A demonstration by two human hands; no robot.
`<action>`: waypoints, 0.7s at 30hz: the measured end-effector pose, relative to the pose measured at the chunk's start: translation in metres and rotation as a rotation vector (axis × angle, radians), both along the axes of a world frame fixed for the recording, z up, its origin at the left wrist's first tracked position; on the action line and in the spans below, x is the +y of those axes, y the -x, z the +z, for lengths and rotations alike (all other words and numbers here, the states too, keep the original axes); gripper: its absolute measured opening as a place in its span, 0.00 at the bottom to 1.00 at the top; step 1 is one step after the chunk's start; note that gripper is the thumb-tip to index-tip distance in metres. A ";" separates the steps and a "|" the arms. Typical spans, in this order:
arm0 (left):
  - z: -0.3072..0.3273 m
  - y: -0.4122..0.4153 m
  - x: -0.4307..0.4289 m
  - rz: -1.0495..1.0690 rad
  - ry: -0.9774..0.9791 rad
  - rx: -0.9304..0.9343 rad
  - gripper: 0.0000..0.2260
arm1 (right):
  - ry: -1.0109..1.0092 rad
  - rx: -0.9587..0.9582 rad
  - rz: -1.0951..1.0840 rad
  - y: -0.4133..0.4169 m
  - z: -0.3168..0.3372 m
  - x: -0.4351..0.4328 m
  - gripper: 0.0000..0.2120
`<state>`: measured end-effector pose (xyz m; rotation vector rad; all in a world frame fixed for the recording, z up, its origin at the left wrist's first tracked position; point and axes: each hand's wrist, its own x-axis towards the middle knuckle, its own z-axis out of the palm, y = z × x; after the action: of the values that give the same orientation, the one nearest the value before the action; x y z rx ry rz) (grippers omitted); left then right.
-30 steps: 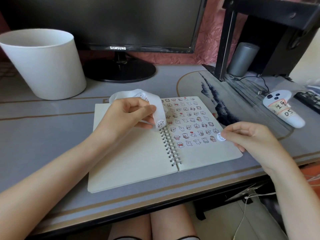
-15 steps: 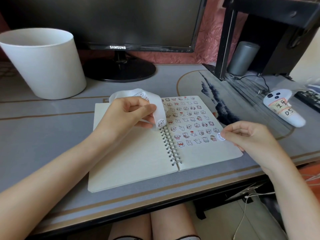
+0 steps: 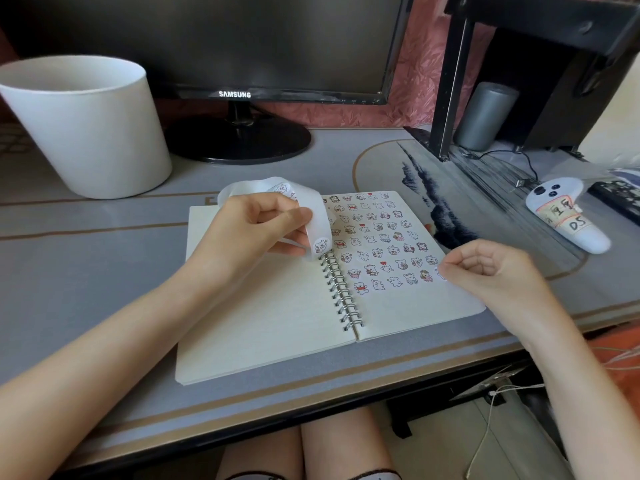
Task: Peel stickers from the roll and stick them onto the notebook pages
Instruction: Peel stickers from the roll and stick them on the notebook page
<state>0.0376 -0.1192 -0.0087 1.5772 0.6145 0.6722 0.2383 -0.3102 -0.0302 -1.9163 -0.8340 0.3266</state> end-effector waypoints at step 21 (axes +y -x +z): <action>0.001 0.001 -0.001 0.001 0.007 0.001 0.09 | -0.024 -0.019 -0.061 -0.003 -0.005 -0.001 0.06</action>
<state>0.0371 -0.1198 -0.0076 1.5712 0.6176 0.6696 0.2416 -0.3112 -0.0354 -1.9213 -0.7868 0.2607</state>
